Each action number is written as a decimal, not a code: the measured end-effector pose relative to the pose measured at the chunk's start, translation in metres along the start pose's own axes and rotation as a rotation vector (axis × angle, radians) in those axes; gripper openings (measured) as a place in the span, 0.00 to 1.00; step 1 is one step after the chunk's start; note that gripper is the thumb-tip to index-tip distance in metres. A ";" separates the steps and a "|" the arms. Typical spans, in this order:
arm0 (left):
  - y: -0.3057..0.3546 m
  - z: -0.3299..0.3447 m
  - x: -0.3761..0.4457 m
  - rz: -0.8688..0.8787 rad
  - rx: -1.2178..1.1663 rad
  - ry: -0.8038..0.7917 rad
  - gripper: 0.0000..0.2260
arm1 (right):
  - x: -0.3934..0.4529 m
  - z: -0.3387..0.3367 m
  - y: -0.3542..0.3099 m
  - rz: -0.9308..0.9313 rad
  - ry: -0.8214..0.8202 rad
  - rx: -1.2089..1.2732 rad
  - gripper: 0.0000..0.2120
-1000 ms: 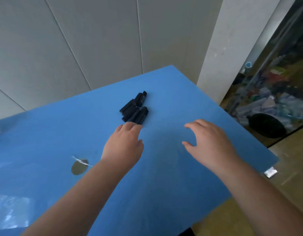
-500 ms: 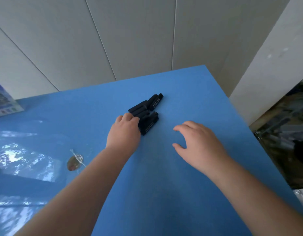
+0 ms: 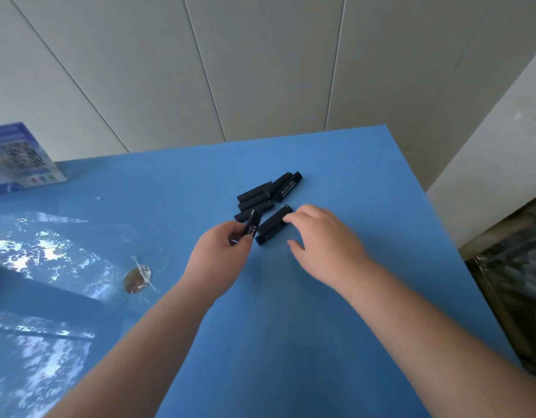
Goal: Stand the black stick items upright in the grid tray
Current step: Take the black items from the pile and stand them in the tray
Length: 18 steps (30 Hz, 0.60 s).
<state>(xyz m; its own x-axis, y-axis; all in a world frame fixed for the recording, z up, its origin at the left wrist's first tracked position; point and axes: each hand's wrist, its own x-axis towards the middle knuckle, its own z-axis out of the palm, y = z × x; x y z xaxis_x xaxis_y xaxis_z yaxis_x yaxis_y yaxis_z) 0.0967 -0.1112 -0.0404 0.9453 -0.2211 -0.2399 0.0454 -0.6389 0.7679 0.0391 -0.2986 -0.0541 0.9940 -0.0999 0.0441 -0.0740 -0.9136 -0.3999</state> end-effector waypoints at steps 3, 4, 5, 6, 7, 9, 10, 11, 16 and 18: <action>0.005 0.000 -0.008 -0.026 -0.094 -0.003 0.10 | 0.021 0.010 -0.001 -0.054 0.023 0.002 0.16; 0.006 0.000 -0.009 -0.042 -0.125 -0.003 0.09 | 0.026 0.013 0.001 -0.067 0.010 -0.011 0.15; 0.007 0.000 -0.011 -0.057 -0.149 -0.006 0.09 | 0.030 0.016 0.003 -0.076 -0.004 -0.025 0.14; 0.007 -0.001 -0.012 -0.067 -0.169 -0.010 0.09 | 0.033 0.018 0.006 -0.077 -0.010 -0.032 0.12; 0.007 -0.001 -0.013 -0.074 -0.188 -0.013 0.08 | 0.035 0.018 0.008 -0.077 -0.007 -0.032 0.11; 0.007 -0.002 -0.015 -0.082 -0.220 -0.010 0.07 | 0.036 0.019 0.011 -0.089 0.011 -0.027 0.09; 0.007 -0.002 -0.016 -0.084 -0.228 -0.008 0.07 | 0.035 0.018 0.012 -0.098 0.011 -0.025 0.07; 0.007 -0.003 -0.017 -0.085 -0.231 -0.006 0.06 | 0.033 0.017 0.013 -0.109 0.004 -0.021 0.06; 0.004 -0.010 -0.021 -0.081 -0.257 0.023 0.05 | 0.014 0.002 0.018 -0.146 -0.027 -0.016 0.03; 0.003 -0.012 -0.022 -0.080 -0.282 0.030 0.05 | 0.004 -0.002 0.019 -0.118 -0.035 0.055 0.04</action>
<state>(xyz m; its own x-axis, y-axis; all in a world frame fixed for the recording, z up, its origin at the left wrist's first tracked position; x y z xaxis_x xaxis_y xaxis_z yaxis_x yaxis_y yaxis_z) 0.0798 -0.0989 -0.0260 0.9441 -0.1532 -0.2921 0.2047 -0.4223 0.8830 0.0418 -0.3174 -0.0596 0.9978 0.0216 0.0626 0.0472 -0.8953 -0.4430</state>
